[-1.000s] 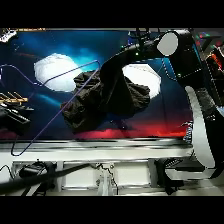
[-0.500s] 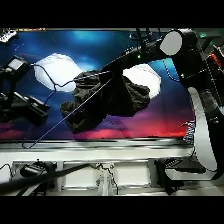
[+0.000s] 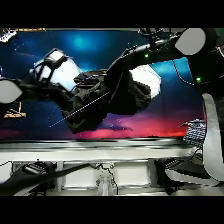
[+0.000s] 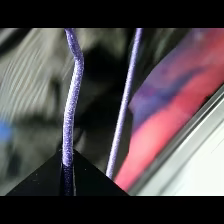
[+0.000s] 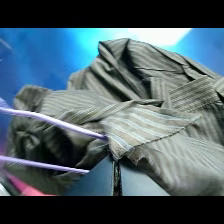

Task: Fold the clothes and pants, and hang the long-sleeved shirts on hangers.

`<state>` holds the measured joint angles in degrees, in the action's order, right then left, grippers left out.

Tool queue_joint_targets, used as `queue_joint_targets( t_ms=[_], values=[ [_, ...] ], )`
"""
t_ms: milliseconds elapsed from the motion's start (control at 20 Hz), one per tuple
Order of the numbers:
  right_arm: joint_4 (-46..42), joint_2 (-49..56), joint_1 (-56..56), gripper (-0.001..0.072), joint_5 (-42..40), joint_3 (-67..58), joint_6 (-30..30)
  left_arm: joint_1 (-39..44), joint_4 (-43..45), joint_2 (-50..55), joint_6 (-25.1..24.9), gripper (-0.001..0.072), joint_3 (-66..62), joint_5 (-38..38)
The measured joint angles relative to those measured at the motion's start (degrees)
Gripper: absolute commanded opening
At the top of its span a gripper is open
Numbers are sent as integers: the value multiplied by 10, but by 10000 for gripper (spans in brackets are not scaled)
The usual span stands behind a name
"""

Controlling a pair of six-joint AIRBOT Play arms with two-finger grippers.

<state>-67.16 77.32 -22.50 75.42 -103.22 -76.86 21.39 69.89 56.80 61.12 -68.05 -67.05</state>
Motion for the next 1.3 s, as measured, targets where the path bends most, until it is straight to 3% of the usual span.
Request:
queue_joint_targets(
  t_ms=[250,450,700,1000,1300],
  values=[
    [15,-41,0,31,14,0,0,7,-153,101,-143,11,0,91],
    [14,-62,0,31,33,0,-1,0,-339,174,-250,11,0,135],
    [18,-71,0,31,71,0,-11,-28,-541,252,-341,11,0,138],
    [36,-80,0,31,92,0,-23,-86,-786,341,-449,10,0,-17],
    [111,-85,0,31,123,0,-31,-105,-980,438,-480,10,0,-270]
  ],
)
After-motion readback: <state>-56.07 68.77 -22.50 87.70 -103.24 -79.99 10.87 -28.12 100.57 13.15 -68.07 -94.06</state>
